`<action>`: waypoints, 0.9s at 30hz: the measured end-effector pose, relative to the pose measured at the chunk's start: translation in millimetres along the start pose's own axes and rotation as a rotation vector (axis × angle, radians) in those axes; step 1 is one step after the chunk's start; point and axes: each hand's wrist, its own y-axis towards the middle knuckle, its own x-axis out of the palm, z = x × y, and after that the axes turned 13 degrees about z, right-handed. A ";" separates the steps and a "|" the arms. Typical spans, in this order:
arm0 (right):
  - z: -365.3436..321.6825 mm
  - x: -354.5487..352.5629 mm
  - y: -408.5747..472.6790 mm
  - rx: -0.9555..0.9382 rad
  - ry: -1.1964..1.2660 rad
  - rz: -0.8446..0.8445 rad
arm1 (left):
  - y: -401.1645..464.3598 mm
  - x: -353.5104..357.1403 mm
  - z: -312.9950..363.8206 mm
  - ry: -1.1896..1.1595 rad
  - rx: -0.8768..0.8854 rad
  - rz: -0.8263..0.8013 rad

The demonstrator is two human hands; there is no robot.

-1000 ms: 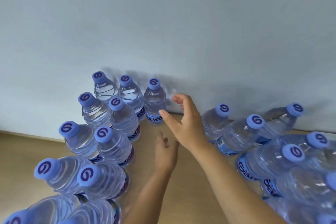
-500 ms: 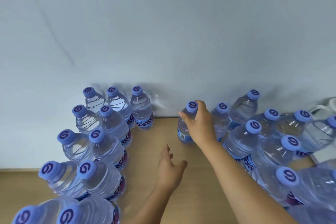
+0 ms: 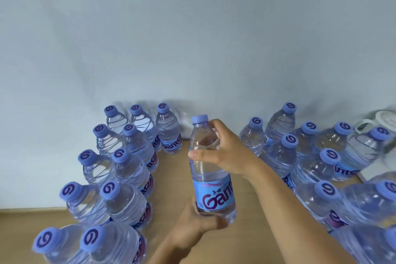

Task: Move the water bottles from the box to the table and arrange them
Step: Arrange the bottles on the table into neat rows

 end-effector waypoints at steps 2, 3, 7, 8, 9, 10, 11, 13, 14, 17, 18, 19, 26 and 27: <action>-0.1 5.9 -3.9 -0.022 0.027 0.124 | -2.0 6.1 3.5 -0.042 0.023 0.169; -0.6 9.1 -5.5 -0.024 0.033 0.180 | -2.0 8.0 4.2 -0.047 0.024 0.269; -3.9 6.6 -9.6 0.024 0.036 0.125 | -9.2 3.5 8.3 -0.025 0.011 0.262; -5.9 2.3 -9.6 0.048 0.059 0.056 | -11.8 1.0 9.1 -0.016 -0.003 0.235; -7.4 -2.0 -9.2 0.077 0.092 -0.012 | -14.3 -1.7 9.0 -0.010 -0.012 0.215; -8.1 -6.1 -8.7 0.096 0.115 -0.059 | -15.8 -4.1 7.4 -0.007 -0.019 0.197; -8.1 -8.6 -8.0 0.100 0.124 -0.076 | -16.4 -5.6 6.4 -0.005 -0.020 0.182; -8.6 -7.0 -7.1 0.082 0.133 -0.055 | -18.0 -6.6 3.3 0.006 -0.019 0.198; -7.6 -4.5 -6.0 0.072 0.144 -0.035 | -17.0 -5.4 -0.7 0.008 -0.024 0.242; -5.5 9.7 -0.5 0.070 0.133 0.019 | -10.5 -4.3 -14.5 0.000 -0.107 0.544; -3.7 15.7 2.6 0.073 0.105 0.041 | -8.9 -6.0 -18.4 0.018 -0.118 0.629; -1.9 22.4 5.6 0.067 0.069 0.063 | -7.6 -8.8 -22.0 0.050 -0.134 0.676; 20.0 57.2 26.7 0.030 -0.023 0.157 | 6.0 -23.6 -45.1 0.139 -0.303 0.706; 22.5 61.1 30.1 0.037 -0.017 0.163 | 9.8 -25.9 -47.1 0.102 -0.315 0.709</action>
